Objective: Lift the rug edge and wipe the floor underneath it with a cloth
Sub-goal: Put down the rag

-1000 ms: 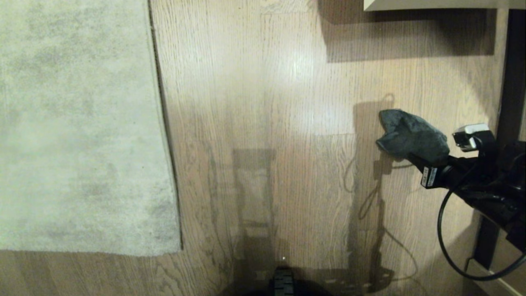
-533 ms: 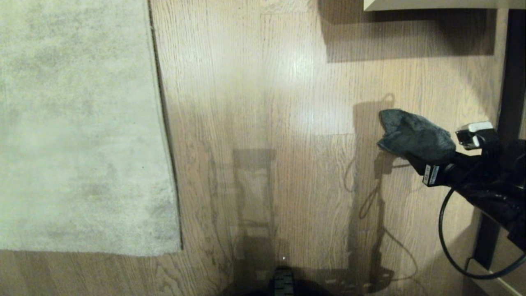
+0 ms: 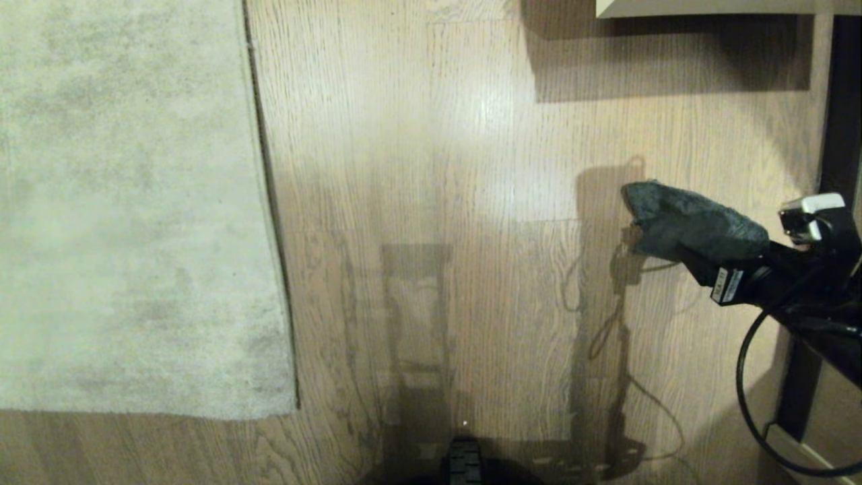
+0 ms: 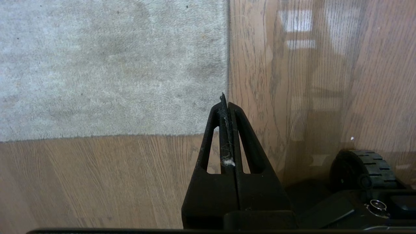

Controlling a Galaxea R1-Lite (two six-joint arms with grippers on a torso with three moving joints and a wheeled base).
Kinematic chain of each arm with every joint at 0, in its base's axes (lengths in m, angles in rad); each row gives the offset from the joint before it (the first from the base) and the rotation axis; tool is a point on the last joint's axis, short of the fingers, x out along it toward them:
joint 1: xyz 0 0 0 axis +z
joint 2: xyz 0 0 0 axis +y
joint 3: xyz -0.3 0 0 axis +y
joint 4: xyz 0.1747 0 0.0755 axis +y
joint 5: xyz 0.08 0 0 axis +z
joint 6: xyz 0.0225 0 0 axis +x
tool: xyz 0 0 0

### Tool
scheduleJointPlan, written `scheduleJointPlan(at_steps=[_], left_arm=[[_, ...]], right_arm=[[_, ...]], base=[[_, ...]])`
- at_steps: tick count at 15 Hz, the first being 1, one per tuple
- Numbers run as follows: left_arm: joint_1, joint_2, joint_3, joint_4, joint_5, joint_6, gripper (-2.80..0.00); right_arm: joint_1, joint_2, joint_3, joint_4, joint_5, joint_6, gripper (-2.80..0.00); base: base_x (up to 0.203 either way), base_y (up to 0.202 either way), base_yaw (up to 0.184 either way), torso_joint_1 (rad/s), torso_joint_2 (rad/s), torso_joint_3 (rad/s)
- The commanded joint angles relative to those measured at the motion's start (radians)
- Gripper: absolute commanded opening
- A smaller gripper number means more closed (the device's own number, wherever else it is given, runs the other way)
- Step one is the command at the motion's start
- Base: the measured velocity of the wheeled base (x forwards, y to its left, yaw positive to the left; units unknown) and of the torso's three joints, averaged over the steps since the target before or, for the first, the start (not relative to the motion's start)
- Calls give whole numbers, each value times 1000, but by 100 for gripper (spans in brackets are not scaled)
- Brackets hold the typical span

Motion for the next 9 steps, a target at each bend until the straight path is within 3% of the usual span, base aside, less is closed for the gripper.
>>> scheduleJointPlan(at_steps=[1, 5, 9], left_arm=[[0, 1, 0, 0, 0, 0, -280], [0, 1, 0, 0, 0, 0, -280], [0, 1, 0, 0, 0, 0, -280]], right_arm=[[0, -24, 51, -58, 0, -1, 0], [-6, -58, 189, -163, 0, -1, 0], [-21, -162, 334, -184, 1, 2, 0]], base=[[0, 0, 0, 0, 0, 0], [0, 0, 0, 0, 0, 0], [0, 0, 0, 0, 0, 0]])
